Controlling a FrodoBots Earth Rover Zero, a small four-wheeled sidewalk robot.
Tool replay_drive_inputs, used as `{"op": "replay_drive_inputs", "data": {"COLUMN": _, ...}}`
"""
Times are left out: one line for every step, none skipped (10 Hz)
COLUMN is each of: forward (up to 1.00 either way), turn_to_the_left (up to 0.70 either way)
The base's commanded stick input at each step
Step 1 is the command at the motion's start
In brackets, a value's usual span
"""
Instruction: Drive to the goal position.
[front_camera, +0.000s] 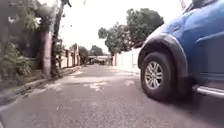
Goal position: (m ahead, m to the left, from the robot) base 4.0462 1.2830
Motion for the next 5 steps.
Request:
{"op": "replay_drive_inputs", "data": {"forward": 0.50, "turn_to_the_left": 0.00}}
{"op": "replay_drive_inputs", "data": {"forward": 0.50, "turn_to_the_left": 0.02}}
{"op": "replay_drive_inputs", "data": {"forward": 0.50, "turn_to_the_left": 0.11}}
{"op": "replay_drive_inputs", "data": {"forward": 0.50, "turn_to_the_left": 0.19}}
{"op": "replay_drive_inputs", "data": {"forward": 0.50, "turn_to_the_left": 0.27}}
